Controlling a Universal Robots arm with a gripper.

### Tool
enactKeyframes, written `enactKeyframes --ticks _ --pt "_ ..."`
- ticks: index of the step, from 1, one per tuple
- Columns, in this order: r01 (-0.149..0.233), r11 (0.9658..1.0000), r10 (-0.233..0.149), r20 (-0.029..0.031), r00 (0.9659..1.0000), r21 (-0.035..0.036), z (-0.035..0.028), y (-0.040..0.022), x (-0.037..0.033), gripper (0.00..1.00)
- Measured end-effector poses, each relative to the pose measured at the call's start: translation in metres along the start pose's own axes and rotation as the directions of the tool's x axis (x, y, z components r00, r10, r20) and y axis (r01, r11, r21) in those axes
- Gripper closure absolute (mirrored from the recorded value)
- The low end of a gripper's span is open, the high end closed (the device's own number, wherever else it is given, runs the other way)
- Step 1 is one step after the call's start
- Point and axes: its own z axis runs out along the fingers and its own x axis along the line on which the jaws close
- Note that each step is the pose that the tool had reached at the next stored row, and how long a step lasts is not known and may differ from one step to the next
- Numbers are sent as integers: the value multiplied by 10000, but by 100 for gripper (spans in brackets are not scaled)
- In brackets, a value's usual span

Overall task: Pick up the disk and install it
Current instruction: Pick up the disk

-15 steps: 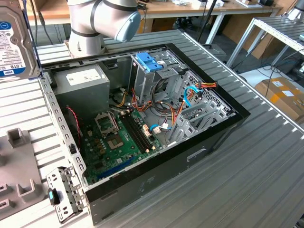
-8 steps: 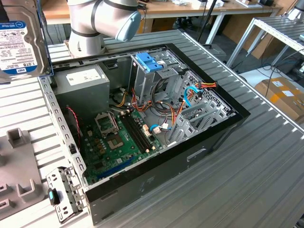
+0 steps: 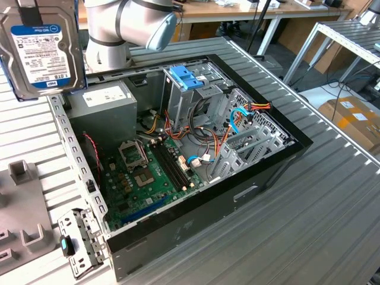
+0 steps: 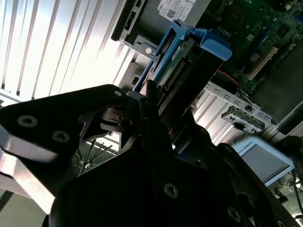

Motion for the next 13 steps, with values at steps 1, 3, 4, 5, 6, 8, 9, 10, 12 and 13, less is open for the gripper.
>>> enactKeyframes --ticks 1,3,4,5,6,8,9,10,12,13 --pt "0 10000 0 0 10000 0 0 -35 -1 65" --pt "0 10000 0 1 10000 1 2 -116 -3 65" --pt "0 10000 0 0 10000 0 1 -167 -5 65" --pt "0 10000 0 1 10000 1 2 -206 -6 65" --pt "0 10000 0 1 10000 1 2 -238 -7 65" --pt "0 10000 0 0 10000 1 2 -348 -10 65" --pt "0 10000 0 1 10000 1 3 -376 -11 65" --pt "1 10000 -1 0 10000 0 3 -414 -12 65" --pt "0 10000 0 2 10000 1 4 -497 -15 65" --pt "1 10000 -1 1 10000 1 4 -586 -17 65"
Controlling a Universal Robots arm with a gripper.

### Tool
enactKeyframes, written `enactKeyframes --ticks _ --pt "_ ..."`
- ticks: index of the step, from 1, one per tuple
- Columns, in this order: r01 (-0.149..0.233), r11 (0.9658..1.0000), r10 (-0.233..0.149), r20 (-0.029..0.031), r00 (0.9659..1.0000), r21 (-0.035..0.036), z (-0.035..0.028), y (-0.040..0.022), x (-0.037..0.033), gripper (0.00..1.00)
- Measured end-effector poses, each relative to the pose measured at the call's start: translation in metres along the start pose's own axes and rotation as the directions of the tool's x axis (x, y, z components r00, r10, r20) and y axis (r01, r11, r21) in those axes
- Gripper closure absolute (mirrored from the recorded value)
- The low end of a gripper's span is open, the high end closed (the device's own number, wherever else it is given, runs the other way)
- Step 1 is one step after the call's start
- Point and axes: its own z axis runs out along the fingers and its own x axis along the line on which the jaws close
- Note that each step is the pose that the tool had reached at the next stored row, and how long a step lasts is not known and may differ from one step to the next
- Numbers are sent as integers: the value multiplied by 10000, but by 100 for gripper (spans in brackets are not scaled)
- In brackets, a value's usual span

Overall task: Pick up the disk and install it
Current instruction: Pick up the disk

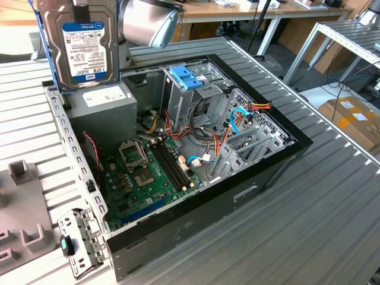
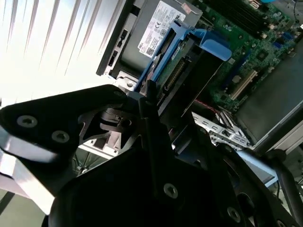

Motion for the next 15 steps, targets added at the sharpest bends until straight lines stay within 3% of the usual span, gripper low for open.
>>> enactKeyframes --ticks 1,2,13,15 --pt "-1 10000 1 0 10000 0 0 -96 -3 65" --pt "0 10000 0 -1 10000 -1 0 -153 -5 65" --pt "0 10000 0 -1 10000 -1 4 -619 -18 65" --pt "-1 10000 1 0 10000 0 4 -674 -20 65"
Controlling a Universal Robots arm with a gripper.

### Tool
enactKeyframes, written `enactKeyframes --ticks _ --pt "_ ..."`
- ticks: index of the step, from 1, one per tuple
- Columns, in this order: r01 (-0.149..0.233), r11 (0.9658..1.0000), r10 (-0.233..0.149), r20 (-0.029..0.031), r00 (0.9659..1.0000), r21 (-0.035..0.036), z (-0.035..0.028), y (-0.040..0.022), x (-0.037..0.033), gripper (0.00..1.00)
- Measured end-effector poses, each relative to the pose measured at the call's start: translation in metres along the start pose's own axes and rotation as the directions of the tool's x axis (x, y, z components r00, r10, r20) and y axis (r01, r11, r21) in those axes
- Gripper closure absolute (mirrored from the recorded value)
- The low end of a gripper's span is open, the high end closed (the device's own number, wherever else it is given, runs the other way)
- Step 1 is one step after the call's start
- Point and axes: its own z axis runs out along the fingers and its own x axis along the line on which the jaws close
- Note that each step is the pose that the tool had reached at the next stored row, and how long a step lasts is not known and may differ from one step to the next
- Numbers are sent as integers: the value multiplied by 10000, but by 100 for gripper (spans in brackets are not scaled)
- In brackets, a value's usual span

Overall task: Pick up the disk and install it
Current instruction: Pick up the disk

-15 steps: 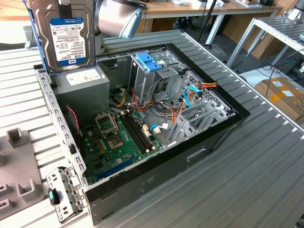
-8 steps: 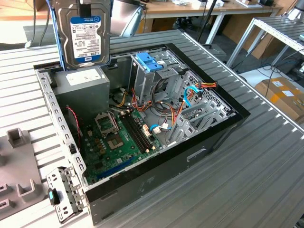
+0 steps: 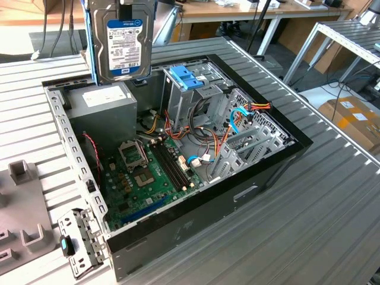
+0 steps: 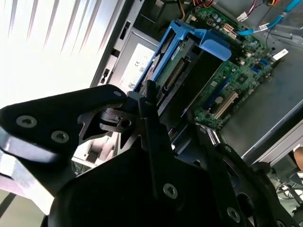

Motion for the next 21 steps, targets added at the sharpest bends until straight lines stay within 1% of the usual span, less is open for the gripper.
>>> enactKeyframes --ticks 2,4,5,7,8,9,12,16,17,19,21 --pt "0 10000 0 0 10000 0 1 -108 -3 65" --pt "0 10000 0 0 10000 0 1 -172 -5 65" --pt "0 10000 0 0 10000 0 1 -245 -7 65" --pt "1 10000 -1 -1 10000 0 2 -345 -10 65" --pt "1 10000 -1 -1 10000 0 2 -386 -11 65" --pt "1 10000 -1 0 10000 0 2 -414 -12 65" --pt "1 10000 -1 0 10000 0 3 -559 -17 65" --pt "1 10000 -1 0 10000 0 4 -672 -20 65" --pt "0 10000 0 0 10000 0 4 -723 -21 65" --pt "1 10000 -1 0 10000 0 5 -790 -23 65" --pt "0 10000 0 0 10000 0 5 -885 -26 65"
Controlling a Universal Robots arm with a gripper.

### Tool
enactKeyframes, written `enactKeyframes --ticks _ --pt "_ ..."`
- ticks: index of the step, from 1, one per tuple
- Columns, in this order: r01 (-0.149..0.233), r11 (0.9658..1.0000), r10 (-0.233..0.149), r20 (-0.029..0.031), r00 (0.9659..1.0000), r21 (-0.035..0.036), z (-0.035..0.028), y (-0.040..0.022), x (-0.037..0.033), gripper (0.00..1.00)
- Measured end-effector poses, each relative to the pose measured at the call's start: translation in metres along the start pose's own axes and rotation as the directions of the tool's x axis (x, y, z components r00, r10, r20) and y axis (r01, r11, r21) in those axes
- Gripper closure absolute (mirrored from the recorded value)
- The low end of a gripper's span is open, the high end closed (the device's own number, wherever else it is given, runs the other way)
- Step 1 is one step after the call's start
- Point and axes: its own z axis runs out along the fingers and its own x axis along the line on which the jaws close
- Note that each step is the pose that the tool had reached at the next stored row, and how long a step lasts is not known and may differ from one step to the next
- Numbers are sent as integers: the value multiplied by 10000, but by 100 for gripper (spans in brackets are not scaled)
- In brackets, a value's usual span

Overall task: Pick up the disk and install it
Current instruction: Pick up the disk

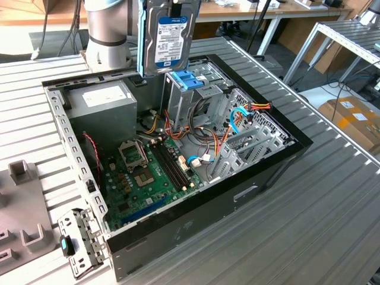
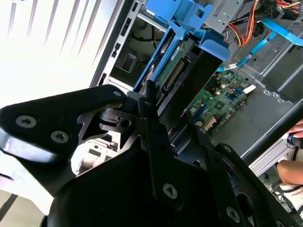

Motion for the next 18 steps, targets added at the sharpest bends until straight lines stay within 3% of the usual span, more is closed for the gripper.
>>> enactKeyframes --ticks 9,18 --pt "0 10000 0 0 10000 0 2 -321 -10 65" --pt "22 10000 -22 0 10000 0 3 -479 -14 65"
